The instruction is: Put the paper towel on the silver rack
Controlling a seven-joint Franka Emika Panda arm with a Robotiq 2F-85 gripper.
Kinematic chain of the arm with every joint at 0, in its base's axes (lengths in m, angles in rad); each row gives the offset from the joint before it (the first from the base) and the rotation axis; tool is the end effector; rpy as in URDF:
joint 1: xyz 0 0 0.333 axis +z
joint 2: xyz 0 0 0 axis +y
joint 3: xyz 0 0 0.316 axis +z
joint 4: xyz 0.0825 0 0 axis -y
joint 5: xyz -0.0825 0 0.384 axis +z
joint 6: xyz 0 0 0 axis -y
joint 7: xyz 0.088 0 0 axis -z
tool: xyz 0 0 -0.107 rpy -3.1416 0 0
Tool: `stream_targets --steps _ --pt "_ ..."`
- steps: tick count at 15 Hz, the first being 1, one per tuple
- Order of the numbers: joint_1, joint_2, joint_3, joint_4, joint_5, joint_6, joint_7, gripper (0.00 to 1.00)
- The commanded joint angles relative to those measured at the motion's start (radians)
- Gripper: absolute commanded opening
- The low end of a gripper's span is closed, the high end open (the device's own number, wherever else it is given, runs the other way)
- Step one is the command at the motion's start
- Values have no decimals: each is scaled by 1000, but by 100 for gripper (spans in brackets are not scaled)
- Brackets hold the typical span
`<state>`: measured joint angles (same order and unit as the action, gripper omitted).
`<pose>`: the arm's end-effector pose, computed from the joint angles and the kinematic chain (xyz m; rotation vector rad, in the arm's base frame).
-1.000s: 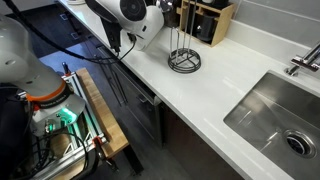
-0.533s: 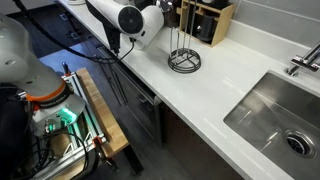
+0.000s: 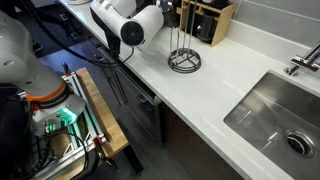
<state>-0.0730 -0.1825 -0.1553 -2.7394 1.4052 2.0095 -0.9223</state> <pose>0.3695 -0.0230 0.2752 -1.9710 0.3489 -0.2193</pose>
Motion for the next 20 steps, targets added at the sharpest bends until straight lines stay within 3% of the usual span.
stream_targets --steps 1,8,9,16,20 --pt "-25 33 11 8 65 -32 -42 100" --pt "-41 72 8 28 133 -74 -69 99" --pt "-45 74 6 29 141 -79 -73 80" --pt "-81 46 -5 18 131 -71 -67 28" --pt "-96 9 -4 8 110 -55 -47 20"
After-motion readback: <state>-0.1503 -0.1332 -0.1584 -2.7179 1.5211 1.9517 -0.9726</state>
